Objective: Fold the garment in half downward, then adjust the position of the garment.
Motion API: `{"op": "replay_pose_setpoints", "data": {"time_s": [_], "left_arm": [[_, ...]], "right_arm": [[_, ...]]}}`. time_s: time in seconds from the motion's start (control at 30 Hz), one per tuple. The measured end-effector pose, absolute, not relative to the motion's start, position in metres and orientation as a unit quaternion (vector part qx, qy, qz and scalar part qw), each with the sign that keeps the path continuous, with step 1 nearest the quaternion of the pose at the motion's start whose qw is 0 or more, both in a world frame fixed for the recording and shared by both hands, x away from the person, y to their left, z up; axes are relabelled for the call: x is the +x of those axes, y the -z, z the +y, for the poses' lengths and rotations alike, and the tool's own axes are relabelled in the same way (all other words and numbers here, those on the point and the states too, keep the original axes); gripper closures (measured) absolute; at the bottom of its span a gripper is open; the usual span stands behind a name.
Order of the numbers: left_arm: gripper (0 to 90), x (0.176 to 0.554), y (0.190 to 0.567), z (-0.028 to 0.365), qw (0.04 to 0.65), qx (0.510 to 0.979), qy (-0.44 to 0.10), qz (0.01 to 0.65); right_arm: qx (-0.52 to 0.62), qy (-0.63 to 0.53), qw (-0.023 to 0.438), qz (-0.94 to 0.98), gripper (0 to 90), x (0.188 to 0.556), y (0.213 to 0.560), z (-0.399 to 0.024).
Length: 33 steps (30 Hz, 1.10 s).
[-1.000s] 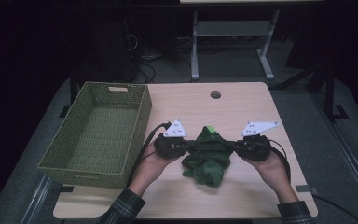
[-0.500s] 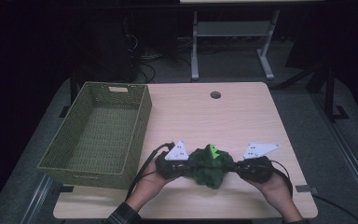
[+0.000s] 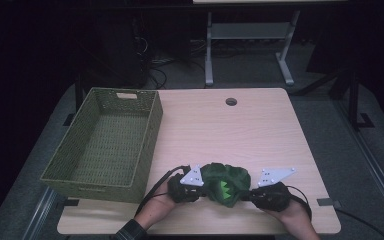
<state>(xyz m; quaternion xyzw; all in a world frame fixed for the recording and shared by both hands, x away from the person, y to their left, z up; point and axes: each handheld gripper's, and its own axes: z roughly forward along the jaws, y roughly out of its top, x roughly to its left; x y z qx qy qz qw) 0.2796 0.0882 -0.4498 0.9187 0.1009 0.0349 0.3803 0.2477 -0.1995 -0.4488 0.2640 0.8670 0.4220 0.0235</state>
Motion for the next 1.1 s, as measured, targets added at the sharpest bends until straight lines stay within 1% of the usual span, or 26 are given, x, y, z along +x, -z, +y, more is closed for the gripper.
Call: {"op": "replay_pose_setpoints", "data": {"time_s": [0.23,0.43,0.47,0.57,0.63,0.7,0.83,0.9,1.0,1.07,1.1], "left_arm": [[86.5,0.282,0.461,0.087,0.344,0.934,-0.025,0.093],[86.4,0.283,0.462,0.084,0.350,0.931,-0.016,0.099],[85.4,0.284,0.461,0.084,0.345,0.934,-0.019,0.094],[78.8,0.281,0.460,0.082,0.348,0.932,-0.019,0.099],[73.9,0.279,0.456,0.084,0.352,0.930,-0.019,0.101],[64.8,0.276,0.452,0.086,0.358,0.927,-0.025,0.107],[59.3,0.268,0.444,0.094,0.376,0.919,-0.029,0.114],[55.9,0.266,0.440,0.098,0.378,0.918,-0.027,0.116],[54.7,0.263,0.437,0.104,0.386,0.914,-0.028,0.124],[55.0,0.262,0.434,0.106,0.394,0.910,-0.027,0.128],[57.3,0.263,0.433,0.106,0.398,0.908,-0.026,0.129]], "right_arm": [[0.270,-0.396,0.008,0.878,86.6,0.251,0.464,-0.192],[0.275,-0.392,0.006,0.878,86.6,0.249,0.473,-0.190],[0.276,-0.393,0.007,0.877,85.8,0.248,0.473,-0.190],[0.275,-0.395,0.014,0.876,76.5,0.244,0.471,-0.190],[0.276,-0.403,0.019,0.872,72.0,0.241,0.467,-0.193],[0.281,-0.414,0.020,0.866,70.8,0.238,0.463,-0.197],[0.283,-0.431,0.022,0.856,66.3,0.233,0.456,-0.206],[0.284,-0.433,0.023,0.855,65.9,0.230,0.453,-0.209],[0.282,-0.441,0.029,0.852,65.1,0.226,0.448,-0.213],[0.283,-0.444,0.036,0.850,70.4,0.225,0.444,-0.215],[0.284,-0.446,0.038,0.848,72.8,0.226,0.442,-0.215]]}}
